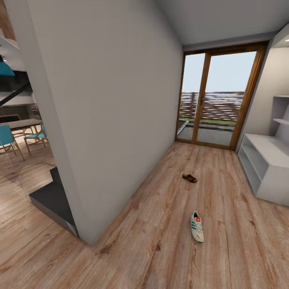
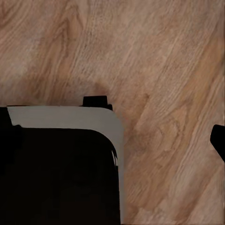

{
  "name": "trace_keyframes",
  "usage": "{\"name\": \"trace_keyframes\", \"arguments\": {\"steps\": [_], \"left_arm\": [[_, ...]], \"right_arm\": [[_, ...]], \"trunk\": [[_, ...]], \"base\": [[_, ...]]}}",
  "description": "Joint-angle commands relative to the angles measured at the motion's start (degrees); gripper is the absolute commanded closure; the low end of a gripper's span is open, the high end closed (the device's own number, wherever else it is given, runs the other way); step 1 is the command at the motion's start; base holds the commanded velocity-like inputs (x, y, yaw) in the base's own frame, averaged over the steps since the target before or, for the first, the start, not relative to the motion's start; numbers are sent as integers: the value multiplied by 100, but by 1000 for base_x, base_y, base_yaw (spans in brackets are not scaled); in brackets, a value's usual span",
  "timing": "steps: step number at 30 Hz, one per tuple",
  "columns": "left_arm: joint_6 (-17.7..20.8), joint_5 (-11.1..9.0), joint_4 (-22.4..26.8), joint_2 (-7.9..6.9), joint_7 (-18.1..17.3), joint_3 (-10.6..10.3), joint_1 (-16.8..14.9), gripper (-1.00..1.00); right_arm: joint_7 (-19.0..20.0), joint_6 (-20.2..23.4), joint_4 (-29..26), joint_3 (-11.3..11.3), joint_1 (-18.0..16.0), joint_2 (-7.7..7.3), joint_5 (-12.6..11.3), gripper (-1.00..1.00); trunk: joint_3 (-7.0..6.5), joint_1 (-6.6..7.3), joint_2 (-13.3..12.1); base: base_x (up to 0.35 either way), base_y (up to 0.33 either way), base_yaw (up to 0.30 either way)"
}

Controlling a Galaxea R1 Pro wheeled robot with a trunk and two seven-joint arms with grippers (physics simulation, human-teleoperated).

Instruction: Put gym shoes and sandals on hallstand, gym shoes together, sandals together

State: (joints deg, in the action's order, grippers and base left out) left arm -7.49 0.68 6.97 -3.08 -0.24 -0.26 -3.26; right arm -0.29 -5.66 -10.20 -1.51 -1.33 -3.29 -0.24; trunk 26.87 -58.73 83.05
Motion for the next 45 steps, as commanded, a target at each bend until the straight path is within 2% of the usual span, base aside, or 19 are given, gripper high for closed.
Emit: {"name": "trace_keyframes", "arguments": {"steps": [1, 5, 10, 11, 16, 17, 29, 45], "left_arm": [[-53, 10, 28, -1, -1, -5, -37, -100], [-182, 16, 158, -5, 4, -13, -169, -100], [-343, 12, 321, -7, -3, -27, -335, -100], [-754, 12, 679, -7, -1, -30, -1019, -100], [-801, 21, 686, -7, 4, -39, -1019, -100], [-847, 15, 678, -51, 12, -13, -1019, -100], [-982, 0, 633, -116, 15, 13, -1027, -100], [-991, -7, 630, -157, 15, 17, -1035, -100]], "right_arm": [[-2, -54, -28, -47, -23, -32, -9, -100], [1, -182, -159, -107, -117, -162, -25, -100], [33, -285, -321, -129, -204, -171, -24, -100], [36, -287, -3050, -130, -209, -169, -17, -100], [43, -298, -2879, -122, -221, -159, -6, -100], [44, -308, -2642, -122, -225, -148, -3, -100], [38, -311, -2491, -127, -227, -137, -17, -100], [32, -310, -2471, -136, -227, -130, -28, -100]], "trunk": [[6, 0, 3], [6, 0, 3], [6, 0, 3], [6, 0, 3], [6, 0, 3], [6, 0, 3], [6, 0, 3], [6, 0, 3]], "base": [[0, 0, 0], [0, 0, 0], [0, 0, 0], [0, 0, 0], [27, 0, 0], [238, -105, 0], [264, -195, -20], [244, -232, -268]]}}
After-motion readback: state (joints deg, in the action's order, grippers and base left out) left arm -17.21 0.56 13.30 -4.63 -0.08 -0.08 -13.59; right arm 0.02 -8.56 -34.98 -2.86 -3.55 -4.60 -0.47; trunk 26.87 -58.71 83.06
